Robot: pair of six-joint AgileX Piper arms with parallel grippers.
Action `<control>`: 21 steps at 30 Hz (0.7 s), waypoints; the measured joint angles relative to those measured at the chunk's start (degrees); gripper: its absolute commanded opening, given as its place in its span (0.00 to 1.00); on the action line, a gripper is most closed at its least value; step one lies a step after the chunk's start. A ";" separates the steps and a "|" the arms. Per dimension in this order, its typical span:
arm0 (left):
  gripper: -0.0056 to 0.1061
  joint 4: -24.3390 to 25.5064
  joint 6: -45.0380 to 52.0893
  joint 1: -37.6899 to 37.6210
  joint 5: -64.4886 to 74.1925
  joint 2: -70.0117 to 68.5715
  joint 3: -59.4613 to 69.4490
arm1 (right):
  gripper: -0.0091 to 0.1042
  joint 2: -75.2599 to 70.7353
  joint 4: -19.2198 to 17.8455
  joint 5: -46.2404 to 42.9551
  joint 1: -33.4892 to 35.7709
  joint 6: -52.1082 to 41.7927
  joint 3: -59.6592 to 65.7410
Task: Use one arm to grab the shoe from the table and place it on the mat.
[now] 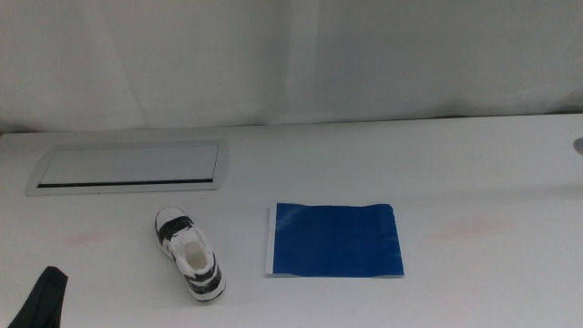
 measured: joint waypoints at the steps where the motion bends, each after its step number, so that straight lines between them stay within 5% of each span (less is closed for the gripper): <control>1: 0.88 0.00 0.00 0.00 -0.25 0.00 0.00 | 0.06 0.00 0.00 0.00 0.00 0.00 0.00; 13: 0.88 0.00 -6.32 0.00 0.44 0.12 -0.91 | 0.06 0.00 0.00 0.00 0.00 -0.12 0.00; 21: 0.88 -0.49 -8.61 -0.04 7.77 12.80 -11.88 | 0.06 0.00 0.00 0.00 0.00 -0.12 0.00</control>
